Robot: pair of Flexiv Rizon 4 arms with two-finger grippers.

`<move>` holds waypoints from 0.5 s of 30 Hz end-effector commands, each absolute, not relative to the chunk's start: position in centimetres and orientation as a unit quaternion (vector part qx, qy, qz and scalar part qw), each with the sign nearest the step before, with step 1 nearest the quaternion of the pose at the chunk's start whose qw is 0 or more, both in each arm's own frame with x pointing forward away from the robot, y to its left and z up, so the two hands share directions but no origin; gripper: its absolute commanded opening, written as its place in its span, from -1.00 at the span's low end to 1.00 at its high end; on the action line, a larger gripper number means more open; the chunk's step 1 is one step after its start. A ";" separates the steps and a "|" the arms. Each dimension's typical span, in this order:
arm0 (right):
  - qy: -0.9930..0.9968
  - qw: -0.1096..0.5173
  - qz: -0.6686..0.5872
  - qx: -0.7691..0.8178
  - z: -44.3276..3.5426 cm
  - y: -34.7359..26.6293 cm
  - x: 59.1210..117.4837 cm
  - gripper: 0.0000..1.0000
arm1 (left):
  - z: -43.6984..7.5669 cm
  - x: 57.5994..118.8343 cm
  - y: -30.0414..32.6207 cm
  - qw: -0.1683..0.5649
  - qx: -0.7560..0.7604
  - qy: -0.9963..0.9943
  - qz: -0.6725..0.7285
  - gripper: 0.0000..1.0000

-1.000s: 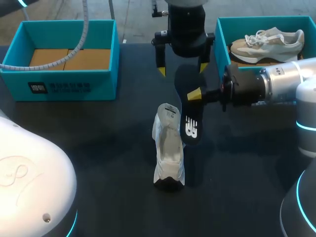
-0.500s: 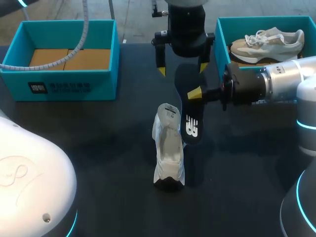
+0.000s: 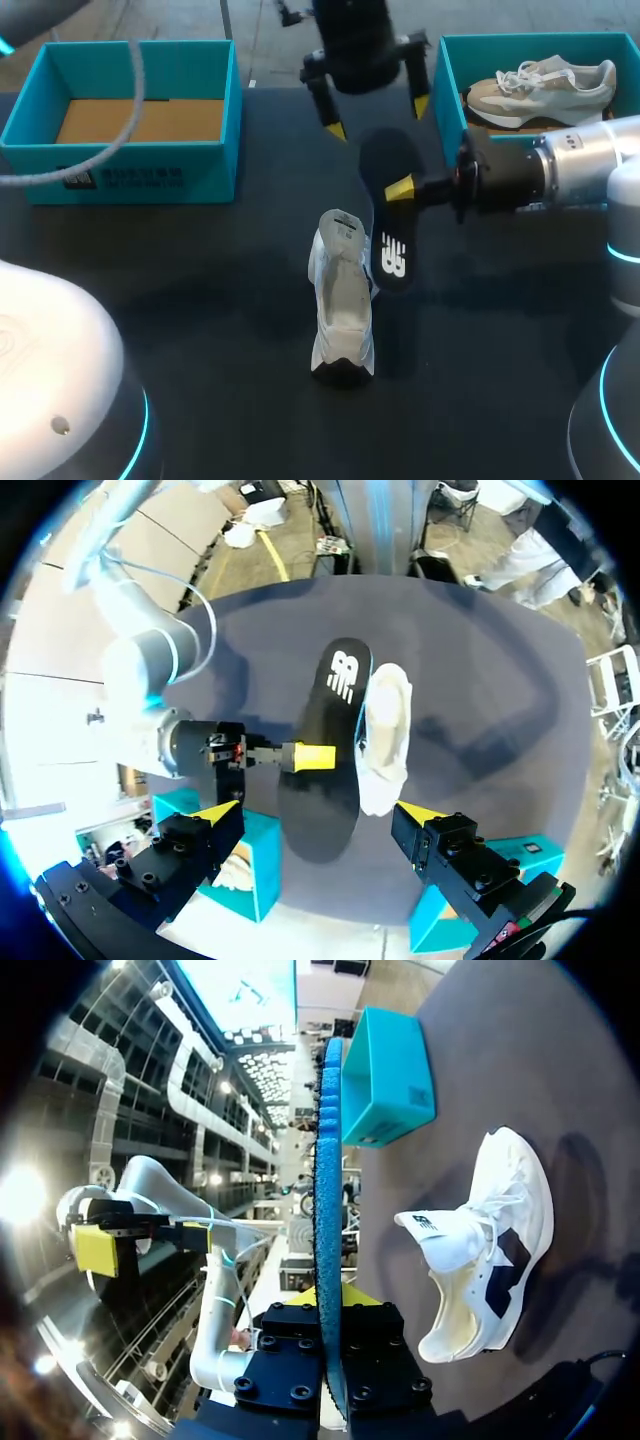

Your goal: Take the shoe out of the shoebox, open the shoe tongue, remove and reinsert the insole, then place the shoe into the shoebox

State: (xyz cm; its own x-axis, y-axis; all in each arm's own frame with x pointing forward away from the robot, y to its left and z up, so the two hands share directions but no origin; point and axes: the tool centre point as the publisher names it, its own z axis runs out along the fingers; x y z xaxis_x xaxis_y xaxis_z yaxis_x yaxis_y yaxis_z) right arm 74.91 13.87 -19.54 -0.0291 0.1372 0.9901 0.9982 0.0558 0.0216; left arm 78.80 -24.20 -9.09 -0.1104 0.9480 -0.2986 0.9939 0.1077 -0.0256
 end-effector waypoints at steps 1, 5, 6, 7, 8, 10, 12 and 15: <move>-0.554 0.466 -0.455 -0.519 -19.0 13.5 74.3 -1.00 | -9.1 77.8 -21.0 0.234 0.632 0.703 -0.230 1.00; -0.554 0.463 -0.453 -0.523 -18.7 13.2 74.2 -1.00 | -8.6 77.4 -20.6 0.266 0.625 0.684 -0.265 1.00; -0.554 0.462 -0.453 -0.524 -18.7 13.1 74.1 -1.00 | -8.5 77.4 -20.5 0.276 0.620 0.681 -0.275 1.00; -0.554 0.460 -0.453 -0.526 -18.6 13.0 74.1 -1.00 | -8.3 77.3 -20.4 0.286 0.618 0.674 -0.287 1.00; -0.553 0.459 -0.453 -0.527 -18.6 12.9 74.1 -1.00 | -8.2 77.3 -20.2 0.290 0.616 0.671 -0.293 1.00; -0.553 0.459 -0.452 -0.529 -18.5 12.9 74.0 -1.00 | -8.1 77.2 -20.0 0.309 0.613 0.662 -0.300 1.00; -0.553 0.458 -0.451 -0.530 -18.4 12.8 74.0 -1.00 | -7.9 77.0 -19.7 0.318 0.607 0.653 -0.322 1.00; -0.553 0.457 -0.450 -0.532 -18.3 12.7 74.0 -1.00 | -7.8 76.9 -19.4 0.310 0.604 0.658 -0.326 1.00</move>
State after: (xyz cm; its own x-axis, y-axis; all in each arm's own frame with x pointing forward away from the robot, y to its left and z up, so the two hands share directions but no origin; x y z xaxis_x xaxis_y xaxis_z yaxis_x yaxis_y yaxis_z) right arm 74.26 12.81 -18.57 -0.0184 0.1688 0.9855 0.9993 0.0338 0.0129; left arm 77.04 -20.58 -7.27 -0.0836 0.8200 -0.5663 0.9964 0.0612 -0.0585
